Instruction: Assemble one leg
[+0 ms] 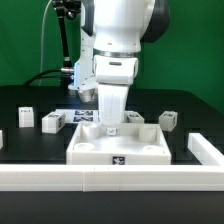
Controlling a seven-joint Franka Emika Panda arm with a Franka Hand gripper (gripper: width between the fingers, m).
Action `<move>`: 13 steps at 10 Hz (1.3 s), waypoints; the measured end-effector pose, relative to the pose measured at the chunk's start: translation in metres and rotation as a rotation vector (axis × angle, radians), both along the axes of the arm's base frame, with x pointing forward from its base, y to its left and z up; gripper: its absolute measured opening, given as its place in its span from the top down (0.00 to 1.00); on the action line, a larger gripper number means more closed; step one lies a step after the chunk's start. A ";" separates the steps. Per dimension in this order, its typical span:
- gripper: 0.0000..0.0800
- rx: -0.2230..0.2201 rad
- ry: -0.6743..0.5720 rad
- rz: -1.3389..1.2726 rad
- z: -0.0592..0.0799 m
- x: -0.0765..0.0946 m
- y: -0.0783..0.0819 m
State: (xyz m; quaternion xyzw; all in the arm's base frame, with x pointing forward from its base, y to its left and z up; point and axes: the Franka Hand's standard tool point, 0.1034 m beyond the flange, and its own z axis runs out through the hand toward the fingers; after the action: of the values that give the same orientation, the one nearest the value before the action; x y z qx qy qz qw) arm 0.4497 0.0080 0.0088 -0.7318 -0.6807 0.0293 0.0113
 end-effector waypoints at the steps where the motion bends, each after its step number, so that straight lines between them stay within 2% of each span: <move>1: 0.92 -0.002 -0.009 0.030 -0.001 0.002 0.006; 5: 0.92 -0.001 -0.013 0.030 -0.001 0.003 0.009; 8: 0.92 0.003 -0.026 0.064 -0.001 0.017 0.030; 13: 0.92 0.009 -0.048 0.066 -0.001 0.035 0.043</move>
Offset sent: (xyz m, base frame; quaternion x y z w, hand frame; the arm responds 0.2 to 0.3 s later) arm 0.0000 0.0000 0.0000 0.0000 0.0000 0.0000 1.0000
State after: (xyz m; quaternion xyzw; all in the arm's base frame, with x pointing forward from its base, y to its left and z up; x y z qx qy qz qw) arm 0.4852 0.0508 0.0078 -0.7096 -0.7046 0.0092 -0.0027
